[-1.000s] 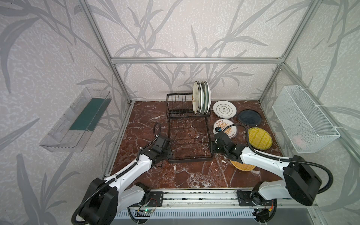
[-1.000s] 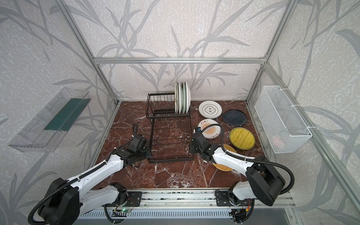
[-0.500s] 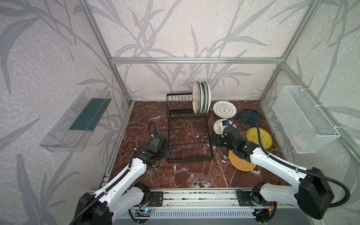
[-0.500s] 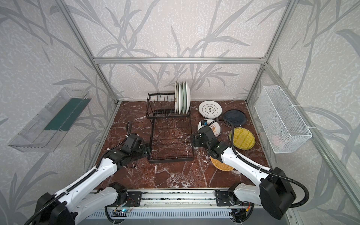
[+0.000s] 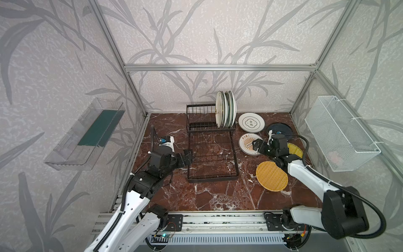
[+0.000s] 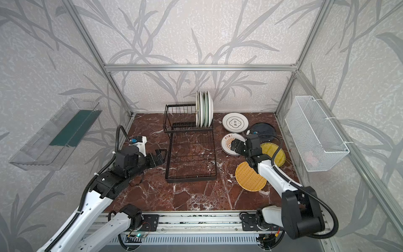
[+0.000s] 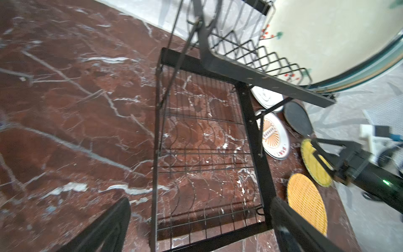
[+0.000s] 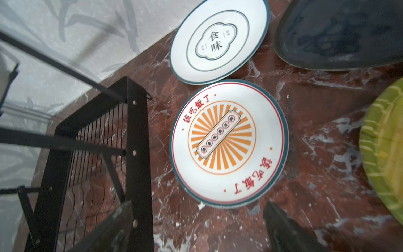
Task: Load plates into a dish rack
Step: Pick up the plate from the top-right of the table.
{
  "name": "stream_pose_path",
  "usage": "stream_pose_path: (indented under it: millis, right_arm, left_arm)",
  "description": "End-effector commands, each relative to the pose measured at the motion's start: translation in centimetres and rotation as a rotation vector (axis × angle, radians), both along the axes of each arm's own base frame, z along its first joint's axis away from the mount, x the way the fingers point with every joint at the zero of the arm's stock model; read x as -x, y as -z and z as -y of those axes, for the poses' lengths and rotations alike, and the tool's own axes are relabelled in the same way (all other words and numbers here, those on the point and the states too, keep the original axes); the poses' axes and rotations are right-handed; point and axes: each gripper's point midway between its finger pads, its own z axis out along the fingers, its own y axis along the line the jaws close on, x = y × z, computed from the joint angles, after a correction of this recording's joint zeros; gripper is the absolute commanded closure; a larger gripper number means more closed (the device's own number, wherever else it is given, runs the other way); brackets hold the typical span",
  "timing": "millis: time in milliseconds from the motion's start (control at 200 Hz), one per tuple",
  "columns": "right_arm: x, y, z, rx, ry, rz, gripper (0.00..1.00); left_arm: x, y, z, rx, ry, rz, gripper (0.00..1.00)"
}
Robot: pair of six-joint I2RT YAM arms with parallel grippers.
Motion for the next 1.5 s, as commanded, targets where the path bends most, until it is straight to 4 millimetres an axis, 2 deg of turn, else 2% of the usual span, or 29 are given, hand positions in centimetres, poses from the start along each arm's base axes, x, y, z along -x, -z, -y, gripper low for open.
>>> stream_pose_path:
  millis: [0, 140, 155, 170, 245, 405, 530, 835, 1135, 1495]
  right_arm:
    - [-5.1, -2.2, 0.9, -0.137, 0.06, 0.107, 0.08]
    - [-9.7, -1.1, 2.3, -0.162, 0.096, 0.111, 0.14]
    - [-10.1, -1.4, 2.4, -0.165, 0.095, 0.121, 0.14]
    - [-10.6, -0.5, 2.4, -0.164, 0.097, 0.105, 0.14]
    - [-12.6, 0.5, 2.5, -0.194, 0.098, 0.09, 0.18]
    - [-15.4, 1.4, 3.4, -0.207, 0.128, 0.084, 0.25]
    - [-16.0, 2.1, 4.4, -0.202, 0.161, 0.054, 0.28]
    - [-15.3, 5.2, 5.7, -0.197, 0.21, -0.037, 0.31]
    - [-16.7, 6.7, 6.0, -0.232, 0.248, -0.054, 0.38]
    - [-18.7, 7.5, 6.8, -0.277, 0.297, -0.062, 0.5]
  left_arm:
    - [-0.2, -2.3, 3.9, 0.085, 0.213, 0.078, 0.01]
    - [0.0, -1.6, 5.3, 0.128, 0.294, 0.057, 0.01]
    - [0.1, -1.5, 5.3, 0.127, 0.298, 0.056, 0.01]
    - [0.2, -1.5, 5.2, 0.126, 0.297, 0.057, 0.01]
    - [0.4, -1.4, 4.9, 0.121, 0.292, 0.066, 0.01]
    - [0.9, -1.7, 4.6, 0.127, 0.292, 0.1, 0.01]
    - [0.8, -1.6, 4.2, 0.118, 0.281, 0.099, 0.01]
    - [0.7, -1.6, 4.2, 0.139, 0.28, 0.094, 0.01]
    - [0.6, -1.5, 4.2, 0.156, 0.282, 0.09, 0.01]
    - [0.5, -1.6, 4.1, 0.166, 0.276, 0.098, 0.01]
